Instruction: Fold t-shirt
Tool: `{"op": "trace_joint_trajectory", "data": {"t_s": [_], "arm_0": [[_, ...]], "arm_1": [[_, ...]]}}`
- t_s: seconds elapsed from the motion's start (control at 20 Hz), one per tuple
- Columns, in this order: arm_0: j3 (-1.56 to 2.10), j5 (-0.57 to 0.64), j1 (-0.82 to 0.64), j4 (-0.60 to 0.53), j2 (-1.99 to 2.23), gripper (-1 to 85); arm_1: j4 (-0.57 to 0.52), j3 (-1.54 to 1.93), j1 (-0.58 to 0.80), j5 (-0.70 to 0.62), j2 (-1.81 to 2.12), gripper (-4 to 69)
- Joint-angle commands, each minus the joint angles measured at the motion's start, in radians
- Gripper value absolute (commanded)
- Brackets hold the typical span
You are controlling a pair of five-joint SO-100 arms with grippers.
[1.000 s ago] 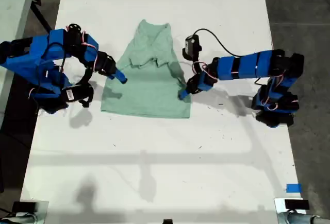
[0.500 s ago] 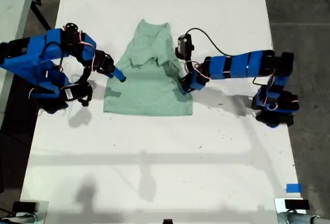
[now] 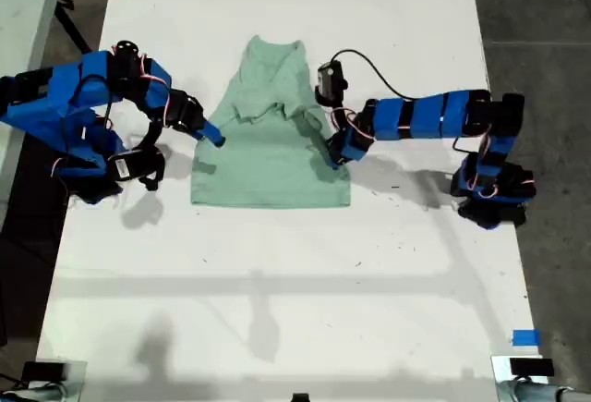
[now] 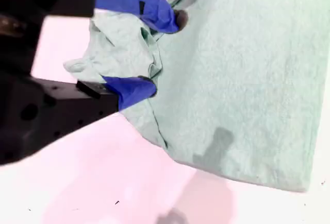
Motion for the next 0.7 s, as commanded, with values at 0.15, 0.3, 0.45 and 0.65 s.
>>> {"op": "trace_joint_trajectory", "data": {"t_s": [0.15, 0.3, 0.45, 0.65], "arm_0": [[-0.005, 0.006, -0.005, -0.028, 0.034, 20.1], [-0.005, 0.006, -0.003, -0.031, 0.034, 20.1], [-0.005, 0.006, 0.0, -0.035, 0.038, 20.0], [-0.012, 0.005, 0.005, -0.035, 0.038, 19.9]], "arm_1": [[0.259, -0.104, -0.021, 0.018, 0.071, 1.9], [0.402, -0.153, -0.037, 0.075, 0.117, 1.7], [0.594, -0.394, -0.064, 0.147, 0.066, 0.7], [0.712, -0.723, -0.095, 0.21, -0.043, -0.9]]}}
